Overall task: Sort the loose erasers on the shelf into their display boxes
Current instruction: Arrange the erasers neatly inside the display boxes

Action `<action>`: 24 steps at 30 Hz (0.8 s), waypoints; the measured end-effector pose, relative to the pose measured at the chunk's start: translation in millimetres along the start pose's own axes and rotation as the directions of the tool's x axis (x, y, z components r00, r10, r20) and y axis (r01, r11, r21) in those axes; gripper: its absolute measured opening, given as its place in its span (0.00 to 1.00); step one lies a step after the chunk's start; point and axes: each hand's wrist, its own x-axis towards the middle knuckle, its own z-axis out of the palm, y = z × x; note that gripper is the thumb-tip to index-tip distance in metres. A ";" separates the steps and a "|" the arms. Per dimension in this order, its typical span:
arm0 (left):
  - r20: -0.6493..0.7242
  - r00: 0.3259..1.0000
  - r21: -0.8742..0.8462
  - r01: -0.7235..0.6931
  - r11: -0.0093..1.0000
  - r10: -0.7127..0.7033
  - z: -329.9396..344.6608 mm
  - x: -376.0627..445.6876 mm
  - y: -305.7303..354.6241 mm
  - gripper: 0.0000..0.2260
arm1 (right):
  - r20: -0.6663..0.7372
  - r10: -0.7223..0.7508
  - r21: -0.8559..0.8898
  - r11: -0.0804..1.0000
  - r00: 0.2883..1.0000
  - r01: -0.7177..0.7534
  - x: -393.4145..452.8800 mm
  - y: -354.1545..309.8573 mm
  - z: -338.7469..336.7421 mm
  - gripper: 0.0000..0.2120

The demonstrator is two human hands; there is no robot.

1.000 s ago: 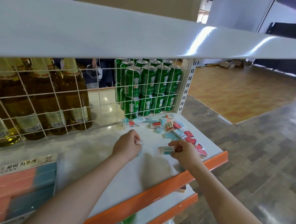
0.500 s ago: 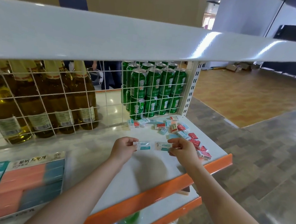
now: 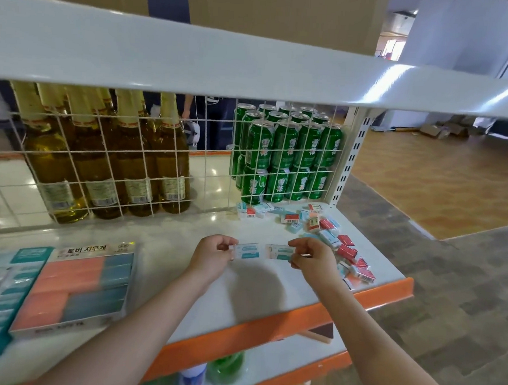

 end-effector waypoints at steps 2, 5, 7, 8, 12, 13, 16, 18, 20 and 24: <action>-0.021 0.999 0.024 -0.023 0.999 0.024 -7.1 -4.2 -0.7 0.07 | 0.007 0.000 0.001 1.000 1.000 0.000 -2.9 -3.5 4.1 0.14; -0.057 0.996 0.080 -0.059 0.995 0.064 -20.8 -10.0 -0.8 0.08 | 0.012 0.009 0.010 1.000 1.000 -0.009 -7.8 -10.4 13.1 0.15; -0.077 0.992 0.109 -0.087 0.990 0.096 -32.9 -13.7 0.0 0.08 | 0.021 0.003 0.007 1.000 1.000 -0.003 -12.4 -18.3 22.6 0.16; -0.085 0.990 0.129 -0.100 0.987 0.112 -39.8 -15.8 0.3 0.08 | 0.026 -0.003 0.010 1.000 1.000 0.003 -14.5 -22.6 28.4 0.15; -0.119 0.980 0.218 -0.133 0.967 0.162 -77.3 -22.7 -4.3 0.08 | 0.055 -0.026 0.037 0.999 0.998 0.024 -23.0 -43.6 58.9 0.15; -0.131 0.978 0.235 -0.131 0.963 0.165 -88.7 -23.8 -6.4 0.07 | 0.061 -0.032 0.041 0.999 0.998 0.030 -25.3 -49.4 68.2 0.15; -0.168 0.973 0.258 -0.109 0.960 0.156 -126.2 -28.5 -13.6 0.07 | 0.060 -0.053 0.038 0.998 0.997 0.051 -35.8 -67.3 99.4 0.15; -0.176 0.973 0.278 -0.097 0.956 0.150 -152.5 -34.0 -19.7 0.07 | 0.055 -0.058 0.032 0.998 0.997 0.056 -44.9 -77.6 122.7 0.15; -0.189 0.970 0.311 -0.086 0.947 0.150 -179.5 -40.7 -26.4 0.07 | 0.060 -0.060 0.033 0.998 0.996 0.058 -54.7 -85.2 147.3 0.15; -0.245 0.958 0.363 -0.054 0.930 0.151 -233.7 -51.5 -40.4 0.08 | 0.108 -0.061 0.009 0.998 0.992 0.060 -78.1 -103.0 195.9 0.12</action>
